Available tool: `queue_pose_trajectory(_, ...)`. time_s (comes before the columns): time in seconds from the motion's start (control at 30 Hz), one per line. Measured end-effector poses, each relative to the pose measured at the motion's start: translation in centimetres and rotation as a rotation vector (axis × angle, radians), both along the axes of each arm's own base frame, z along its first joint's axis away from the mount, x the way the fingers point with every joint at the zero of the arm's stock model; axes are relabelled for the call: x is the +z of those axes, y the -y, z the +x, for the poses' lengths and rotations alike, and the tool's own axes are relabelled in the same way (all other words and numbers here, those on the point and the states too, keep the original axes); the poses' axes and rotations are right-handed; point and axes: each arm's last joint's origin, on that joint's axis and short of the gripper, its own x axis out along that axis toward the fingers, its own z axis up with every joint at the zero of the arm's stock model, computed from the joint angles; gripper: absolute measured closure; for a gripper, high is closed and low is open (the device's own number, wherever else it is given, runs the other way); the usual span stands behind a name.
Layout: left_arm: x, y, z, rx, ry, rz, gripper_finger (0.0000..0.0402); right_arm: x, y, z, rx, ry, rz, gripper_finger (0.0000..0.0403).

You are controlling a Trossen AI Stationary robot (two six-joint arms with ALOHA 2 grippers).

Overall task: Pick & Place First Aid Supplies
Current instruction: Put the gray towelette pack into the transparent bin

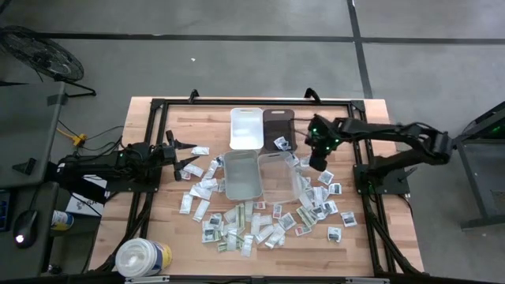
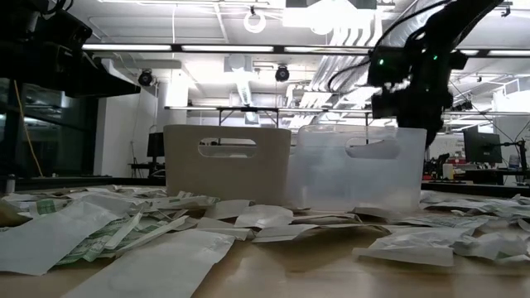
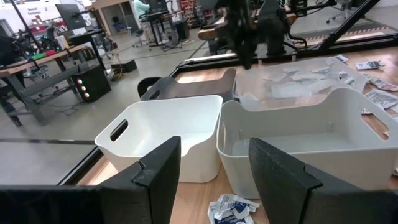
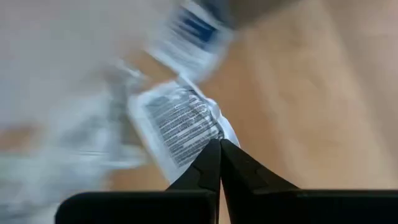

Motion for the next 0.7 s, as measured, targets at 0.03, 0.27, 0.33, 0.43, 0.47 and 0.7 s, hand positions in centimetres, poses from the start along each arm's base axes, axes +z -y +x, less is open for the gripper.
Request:
queue_pose_trajectory(0.03,0.0,0.0,0.0,0.000,0.000,0.000,0.0213,0.5,-0.1,-0.2,-0.009,0.052,0.066,0.0403)
queue_pose_trajectory(0.27,0.0,0.0,0.0,0.000,0.000,0.000,0.0213,3.7,-0.3,-1.7,0.032,0.349,0.327,0.0403)
queue_pose_trajectory(0.33,0.0,0.0,0.0,0.000,0.000,0.000,0.0213,4.4,-0.3,-2.0,0.067,0.432,0.389,0.0403)
queue_pose_trajectory(0.43,0.0,0.0,0.0,0.000,0.000,0.000,0.0213,5.5,-0.3,-2.2,0.156,0.575,0.476,0.0403)
queue_pose_trajectory(0.47,0.0,0.0,0.0,0.000,0.000,0.000,0.0213,5.9,-0.3,-2.1,0.193,0.626,0.502,0.0403)
queue_pose_trajectory(0.7,0.0,0.0,0.0,0.000,0.000,0.000,0.0213,7.9,0.2,-1.4,0.369,0.839,0.574,0.0403)
